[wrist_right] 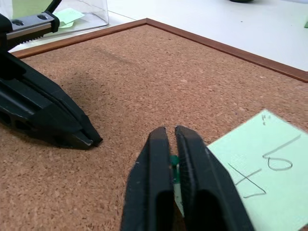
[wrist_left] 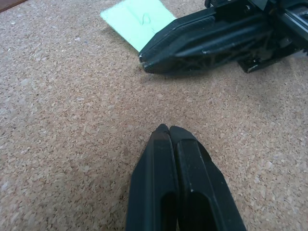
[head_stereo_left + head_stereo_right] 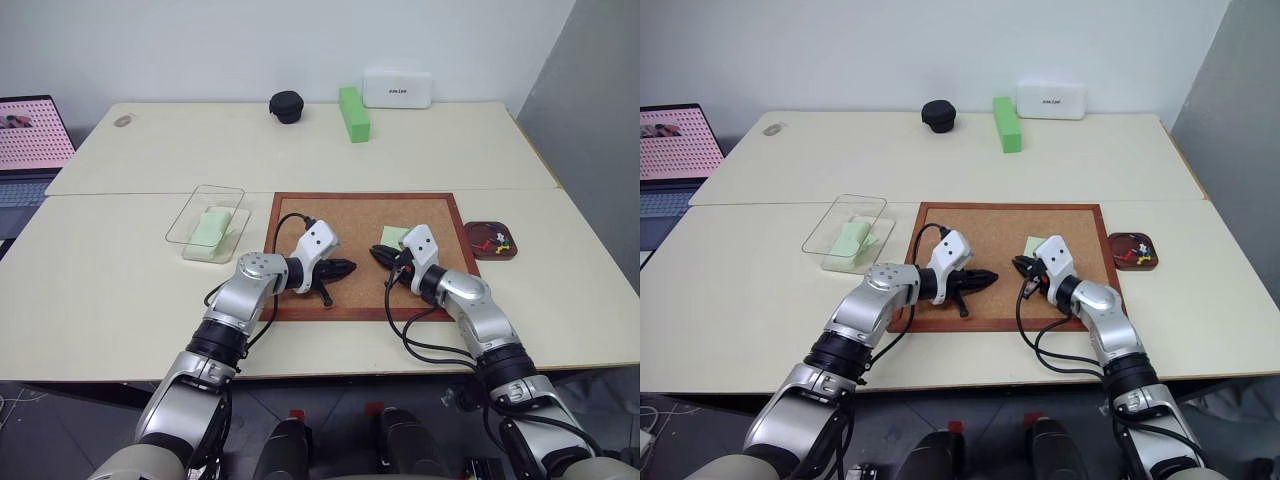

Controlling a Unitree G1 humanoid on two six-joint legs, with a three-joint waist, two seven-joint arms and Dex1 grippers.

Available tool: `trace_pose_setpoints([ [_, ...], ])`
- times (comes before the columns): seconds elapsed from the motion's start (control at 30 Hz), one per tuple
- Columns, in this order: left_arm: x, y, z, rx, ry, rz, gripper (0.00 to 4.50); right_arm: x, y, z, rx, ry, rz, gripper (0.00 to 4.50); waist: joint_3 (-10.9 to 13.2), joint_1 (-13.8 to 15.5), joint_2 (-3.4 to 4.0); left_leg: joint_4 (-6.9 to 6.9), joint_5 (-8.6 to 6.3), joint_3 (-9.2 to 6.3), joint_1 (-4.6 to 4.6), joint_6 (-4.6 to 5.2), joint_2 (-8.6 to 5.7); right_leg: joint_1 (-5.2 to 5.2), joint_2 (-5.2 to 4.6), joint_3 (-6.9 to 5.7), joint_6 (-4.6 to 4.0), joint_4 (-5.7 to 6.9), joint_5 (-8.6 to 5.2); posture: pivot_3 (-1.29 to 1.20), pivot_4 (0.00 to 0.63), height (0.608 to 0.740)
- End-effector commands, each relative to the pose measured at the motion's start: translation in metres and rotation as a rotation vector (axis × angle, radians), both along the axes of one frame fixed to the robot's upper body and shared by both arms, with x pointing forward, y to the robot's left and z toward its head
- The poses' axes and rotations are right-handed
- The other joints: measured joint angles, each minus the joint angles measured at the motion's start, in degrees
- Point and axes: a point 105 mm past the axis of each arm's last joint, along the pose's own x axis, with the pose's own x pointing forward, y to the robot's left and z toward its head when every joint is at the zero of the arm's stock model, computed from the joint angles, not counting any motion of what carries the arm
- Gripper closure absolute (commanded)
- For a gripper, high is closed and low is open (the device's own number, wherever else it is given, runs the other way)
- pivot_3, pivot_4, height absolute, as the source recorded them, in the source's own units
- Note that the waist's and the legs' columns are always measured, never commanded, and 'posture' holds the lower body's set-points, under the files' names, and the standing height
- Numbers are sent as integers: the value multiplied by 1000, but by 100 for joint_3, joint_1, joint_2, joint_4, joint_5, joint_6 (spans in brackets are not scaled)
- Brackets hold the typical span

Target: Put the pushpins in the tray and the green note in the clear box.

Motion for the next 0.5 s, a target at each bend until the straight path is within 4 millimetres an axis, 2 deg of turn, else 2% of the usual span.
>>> trace_pose_setpoints([
  [0.03,-3,7,-16,47,53,18,4500,1,-5,5,1,-26,-6,4495,0,0,0,0,0,0,0,0,0,0,0,0,0,0,0,0,150,740],
  [0.13,-3,7,-16,47,53,19,4500,3,-6,9,-14,-46,-20,4495,0,0,0,0,0,0,0,0,0,0,0,0,0,0,0,0,150,740],
  [0.37,-2,6,-16,42,55,22,4500,-2,-3,55,0,-189,9,4495,0,2,0,0,0,0,-5,0,-1,-4,0,0,0,0,0,0,150,740],
  [0.5,-3,4,-18,37,62,21,4500,-8,-1,66,-28,-224,35,4495,0,3,0,0,0,-1,-6,0,-1,-5,-1,0,0,-1,0,0,150,740],
])
